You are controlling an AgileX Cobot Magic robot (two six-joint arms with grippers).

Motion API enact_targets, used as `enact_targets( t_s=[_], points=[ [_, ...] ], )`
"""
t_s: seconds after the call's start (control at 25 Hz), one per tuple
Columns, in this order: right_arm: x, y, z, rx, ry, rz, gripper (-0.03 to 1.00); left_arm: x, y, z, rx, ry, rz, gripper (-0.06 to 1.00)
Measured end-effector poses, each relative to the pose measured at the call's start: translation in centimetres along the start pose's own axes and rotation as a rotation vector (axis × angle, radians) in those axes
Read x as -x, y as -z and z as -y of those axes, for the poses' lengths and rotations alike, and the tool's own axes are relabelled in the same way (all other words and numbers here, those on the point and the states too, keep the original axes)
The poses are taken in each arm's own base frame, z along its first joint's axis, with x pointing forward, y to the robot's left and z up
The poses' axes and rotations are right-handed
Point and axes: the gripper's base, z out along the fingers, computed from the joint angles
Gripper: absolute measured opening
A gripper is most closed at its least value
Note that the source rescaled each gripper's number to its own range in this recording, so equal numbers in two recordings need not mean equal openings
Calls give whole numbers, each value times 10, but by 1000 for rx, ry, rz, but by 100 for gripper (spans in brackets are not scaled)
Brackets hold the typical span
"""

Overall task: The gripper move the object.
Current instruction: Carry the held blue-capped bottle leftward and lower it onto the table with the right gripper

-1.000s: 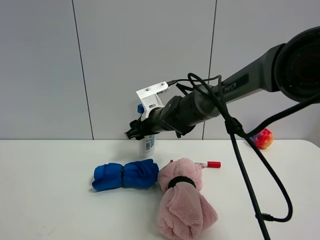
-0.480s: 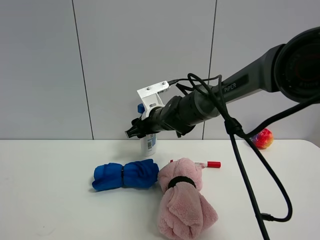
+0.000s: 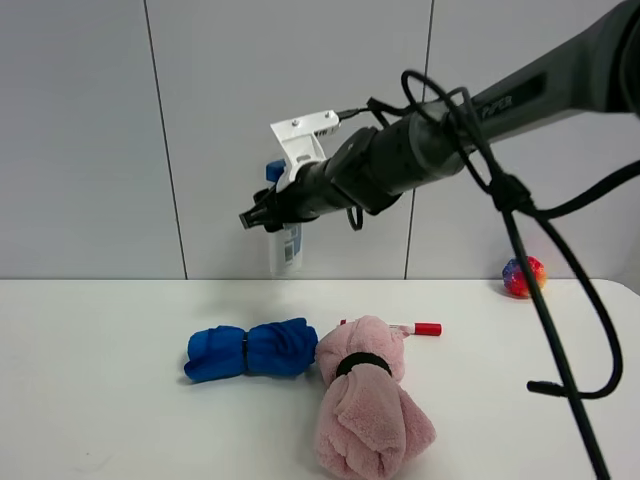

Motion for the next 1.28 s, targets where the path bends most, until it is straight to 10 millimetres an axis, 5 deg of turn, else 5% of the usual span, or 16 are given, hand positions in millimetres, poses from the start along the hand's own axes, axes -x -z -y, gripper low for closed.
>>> enact_targets(
  t_s=[0.52,1.0,1.28],
  points=[
    [84,75,-29,362,27,0,2,0,0,0,0,0,0,100],
    [91,103,-101,622,160,-68,1,0,0,0,0,0,0,100],
    [102,106,-131,576,162,34,1,0,0,0,0,0,0,100]
  ],
)
